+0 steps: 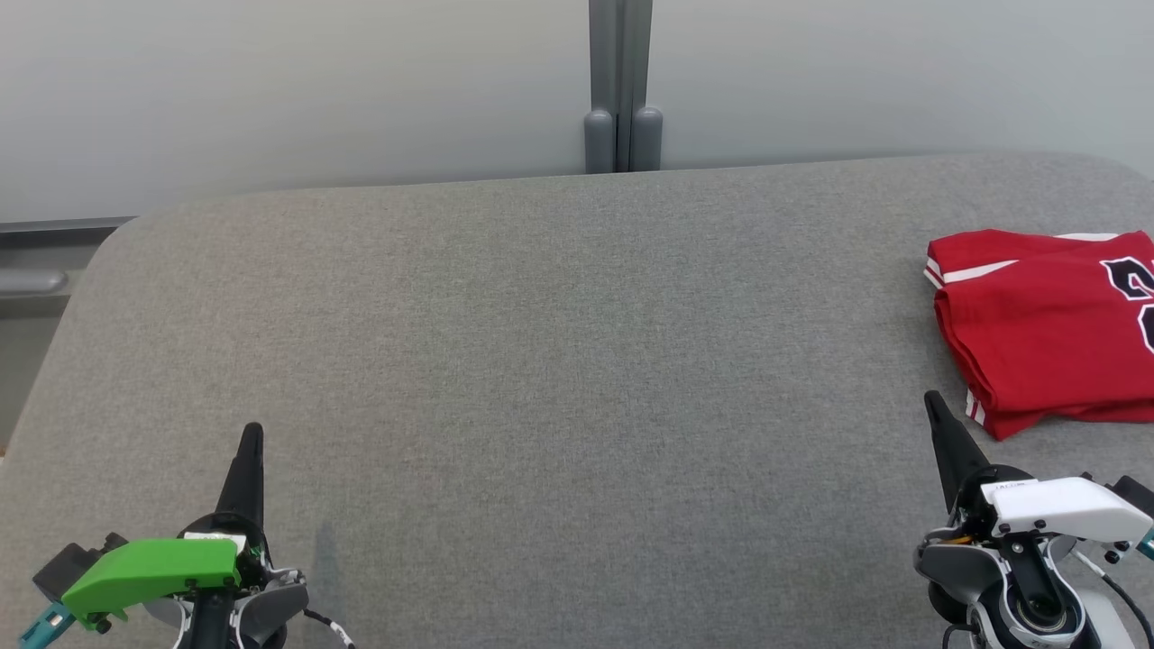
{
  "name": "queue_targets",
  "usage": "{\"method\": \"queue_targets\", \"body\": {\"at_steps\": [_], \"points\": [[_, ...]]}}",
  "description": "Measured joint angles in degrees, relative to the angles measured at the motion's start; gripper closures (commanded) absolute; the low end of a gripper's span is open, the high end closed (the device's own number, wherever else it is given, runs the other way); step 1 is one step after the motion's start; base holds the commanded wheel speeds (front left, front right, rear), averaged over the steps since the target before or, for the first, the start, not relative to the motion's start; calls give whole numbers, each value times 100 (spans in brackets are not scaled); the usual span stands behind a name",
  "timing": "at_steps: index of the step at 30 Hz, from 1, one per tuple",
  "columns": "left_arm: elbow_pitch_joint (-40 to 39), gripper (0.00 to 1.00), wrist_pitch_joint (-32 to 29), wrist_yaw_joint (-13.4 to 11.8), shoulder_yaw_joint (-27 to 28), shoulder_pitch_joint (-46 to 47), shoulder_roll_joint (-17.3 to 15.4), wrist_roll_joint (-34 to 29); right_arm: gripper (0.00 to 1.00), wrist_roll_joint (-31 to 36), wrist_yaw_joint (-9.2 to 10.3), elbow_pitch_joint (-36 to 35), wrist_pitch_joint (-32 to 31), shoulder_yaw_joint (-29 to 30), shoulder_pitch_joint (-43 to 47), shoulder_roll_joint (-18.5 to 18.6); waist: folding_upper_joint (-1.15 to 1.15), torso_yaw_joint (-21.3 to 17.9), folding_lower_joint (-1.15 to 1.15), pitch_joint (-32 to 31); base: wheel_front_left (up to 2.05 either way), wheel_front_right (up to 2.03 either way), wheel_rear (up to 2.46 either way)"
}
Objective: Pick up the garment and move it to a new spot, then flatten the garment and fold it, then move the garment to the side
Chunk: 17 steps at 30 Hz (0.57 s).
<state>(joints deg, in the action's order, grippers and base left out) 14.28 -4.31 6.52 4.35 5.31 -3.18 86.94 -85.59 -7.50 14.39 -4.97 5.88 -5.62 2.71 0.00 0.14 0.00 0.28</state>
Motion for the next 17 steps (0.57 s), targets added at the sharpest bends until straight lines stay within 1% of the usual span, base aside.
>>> {"method": "queue_targets", "body": {"at_steps": [17], "points": [[-18, 100, -174, 86, 156, 36, 2, 575, 100, -658, 1, -20, -152, 64, -40, 4, 0, -14, 0, -10, 0, 0, 0]]}}
